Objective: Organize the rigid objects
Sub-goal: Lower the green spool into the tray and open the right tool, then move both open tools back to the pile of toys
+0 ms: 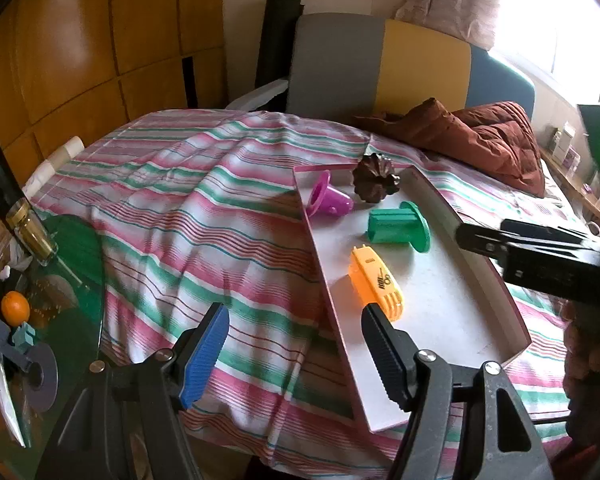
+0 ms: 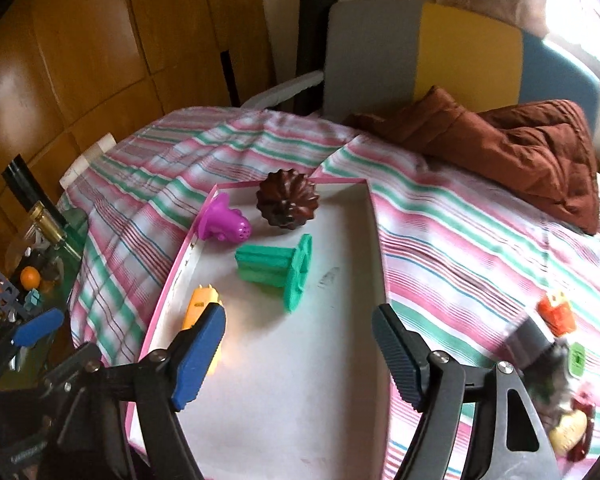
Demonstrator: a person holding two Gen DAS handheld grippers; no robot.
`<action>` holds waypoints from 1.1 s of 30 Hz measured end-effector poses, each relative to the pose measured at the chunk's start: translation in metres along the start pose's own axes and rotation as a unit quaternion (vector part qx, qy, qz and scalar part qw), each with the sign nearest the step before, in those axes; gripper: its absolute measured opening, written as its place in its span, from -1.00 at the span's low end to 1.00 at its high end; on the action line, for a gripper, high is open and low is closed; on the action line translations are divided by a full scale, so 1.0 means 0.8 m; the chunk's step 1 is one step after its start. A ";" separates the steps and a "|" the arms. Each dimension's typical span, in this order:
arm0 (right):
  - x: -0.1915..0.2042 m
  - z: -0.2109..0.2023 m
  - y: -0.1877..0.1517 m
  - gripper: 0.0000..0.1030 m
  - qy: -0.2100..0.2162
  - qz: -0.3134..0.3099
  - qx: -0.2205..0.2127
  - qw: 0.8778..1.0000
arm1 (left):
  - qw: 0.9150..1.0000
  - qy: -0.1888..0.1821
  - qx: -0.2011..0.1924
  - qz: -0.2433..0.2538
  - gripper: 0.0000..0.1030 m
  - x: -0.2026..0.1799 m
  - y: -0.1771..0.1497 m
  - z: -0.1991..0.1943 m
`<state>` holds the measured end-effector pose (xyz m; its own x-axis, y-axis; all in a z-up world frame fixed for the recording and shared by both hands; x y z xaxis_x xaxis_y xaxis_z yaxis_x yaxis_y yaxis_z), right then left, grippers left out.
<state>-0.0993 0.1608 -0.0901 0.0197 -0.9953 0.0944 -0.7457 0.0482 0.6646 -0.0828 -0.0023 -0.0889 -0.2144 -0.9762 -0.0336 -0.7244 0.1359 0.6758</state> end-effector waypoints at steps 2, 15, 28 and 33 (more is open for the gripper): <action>-0.007 -0.012 -0.005 0.50 -0.004 0.004 -0.006 1.000 | 1.000 -0.001 -0.001 0.005 0.36 -0.004 0.000 -0.002; -0.047 -0.053 -0.035 0.50 -0.027 0.013 -0.019 0.999 | 1.000 -0.006 -0.007 0.028 0.36 -0.025 0.002 -0.011; -0.167 -0.112 -0.053 0.52 -0.104 0.063 -0.036 0.992 | 0.998 -0.025 -0.007 0.060 0.36 -0.059 0.003 -0.013; -0.258 -0.150 -0.067 0.61 -0.157 0.129 -0.050 0.978 | 0.996 -0.056 -0.003 0.072 0.36 -0.082 0.005 -0.013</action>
<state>0.0165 0.3741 -0.0564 -0.3779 -0.9246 0.0473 -0.6294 0.2940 0.7193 -0.0649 0.0605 -0.0767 -0.3887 -0.9212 -0.0181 -0.6773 0.2724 0.6834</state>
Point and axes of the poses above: each gripper's, at about its wrist camera, not at the fingertips, and z roughly the way its jaws point, x to its left, y to its top, the point moved 8 cm from there along z, roughly the way its jaws point, and after that the axes turned 1 degree about -x, right-handed, at the moved point
